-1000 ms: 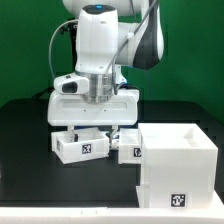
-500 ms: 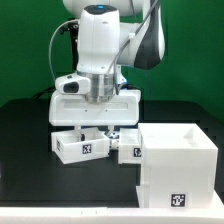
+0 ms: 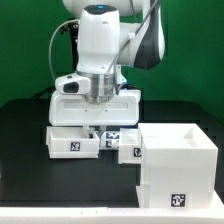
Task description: Assemble drawer
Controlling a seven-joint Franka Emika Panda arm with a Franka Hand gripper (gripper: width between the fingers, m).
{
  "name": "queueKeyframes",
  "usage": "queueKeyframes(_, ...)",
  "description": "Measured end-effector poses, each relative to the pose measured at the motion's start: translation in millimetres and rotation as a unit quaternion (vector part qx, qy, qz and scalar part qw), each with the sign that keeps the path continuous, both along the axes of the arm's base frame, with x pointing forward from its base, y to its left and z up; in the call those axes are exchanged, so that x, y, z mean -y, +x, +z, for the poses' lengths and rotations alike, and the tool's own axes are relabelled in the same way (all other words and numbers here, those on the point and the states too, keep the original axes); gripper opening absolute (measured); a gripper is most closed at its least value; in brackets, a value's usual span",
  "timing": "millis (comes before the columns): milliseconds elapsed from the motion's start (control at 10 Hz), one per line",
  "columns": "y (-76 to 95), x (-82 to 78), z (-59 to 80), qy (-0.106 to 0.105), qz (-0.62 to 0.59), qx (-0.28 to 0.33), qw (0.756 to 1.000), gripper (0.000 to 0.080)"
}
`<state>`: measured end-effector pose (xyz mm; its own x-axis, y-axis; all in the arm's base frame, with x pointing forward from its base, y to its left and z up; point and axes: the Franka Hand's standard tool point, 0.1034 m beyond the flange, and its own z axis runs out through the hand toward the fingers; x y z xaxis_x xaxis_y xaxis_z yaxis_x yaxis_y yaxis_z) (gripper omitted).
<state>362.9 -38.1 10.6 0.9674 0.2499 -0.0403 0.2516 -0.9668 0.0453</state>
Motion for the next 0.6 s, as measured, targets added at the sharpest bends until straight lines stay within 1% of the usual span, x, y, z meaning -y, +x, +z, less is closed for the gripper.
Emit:
queueKeyframes(100, 10.1, 10.2, 10.6, 0.022, 0.055, -0.02, 0.998, 0.0036)
queueKeyframes(200, 21.8, 21.7, 23.2, 0.039, 0.096, -0.019, 0.994, 0.0036)
queueKeyframes(300, 22.8, 28.8, 31.2, 0.052, 0.129, -0.022, 0.99, 0.0036)
queueKeyframes(400, 22.7, 34.4, 37.3, 0.059, 0.136, -0.021, 0.989, 0.0036)
queueKeyframes(600, 21.2, 34.8, 34.2, 0.056, 0.126, -0.022, 0.99, 0.0037)
